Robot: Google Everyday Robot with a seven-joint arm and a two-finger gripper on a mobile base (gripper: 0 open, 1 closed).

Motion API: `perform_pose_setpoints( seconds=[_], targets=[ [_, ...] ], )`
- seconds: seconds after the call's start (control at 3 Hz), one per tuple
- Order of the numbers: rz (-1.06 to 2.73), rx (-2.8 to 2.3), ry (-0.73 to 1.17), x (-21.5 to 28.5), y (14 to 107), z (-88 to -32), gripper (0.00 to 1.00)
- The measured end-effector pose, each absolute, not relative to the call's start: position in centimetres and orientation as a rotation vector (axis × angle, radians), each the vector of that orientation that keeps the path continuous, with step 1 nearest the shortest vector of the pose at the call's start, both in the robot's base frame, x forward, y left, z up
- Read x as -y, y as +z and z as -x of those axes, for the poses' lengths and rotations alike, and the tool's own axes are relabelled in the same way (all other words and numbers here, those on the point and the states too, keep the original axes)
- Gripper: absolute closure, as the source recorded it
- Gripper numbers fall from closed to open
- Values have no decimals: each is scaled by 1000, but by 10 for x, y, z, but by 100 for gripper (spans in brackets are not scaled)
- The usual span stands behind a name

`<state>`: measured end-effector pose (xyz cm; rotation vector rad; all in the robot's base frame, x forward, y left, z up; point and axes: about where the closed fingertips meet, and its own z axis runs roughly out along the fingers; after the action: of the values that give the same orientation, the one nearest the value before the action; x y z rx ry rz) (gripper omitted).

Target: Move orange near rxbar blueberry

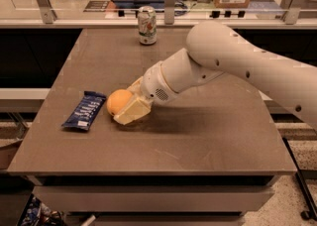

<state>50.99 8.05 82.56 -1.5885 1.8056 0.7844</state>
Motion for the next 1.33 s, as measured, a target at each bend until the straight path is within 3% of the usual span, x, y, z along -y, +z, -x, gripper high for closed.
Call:
perform_pose_setpoints(
  seconds=[1.0,1.33],
  targets=[
    [1599,-1801,787,-85,825,-507,13],
    [1603,-1799,788,-86,825,-506,0]
  ],
)
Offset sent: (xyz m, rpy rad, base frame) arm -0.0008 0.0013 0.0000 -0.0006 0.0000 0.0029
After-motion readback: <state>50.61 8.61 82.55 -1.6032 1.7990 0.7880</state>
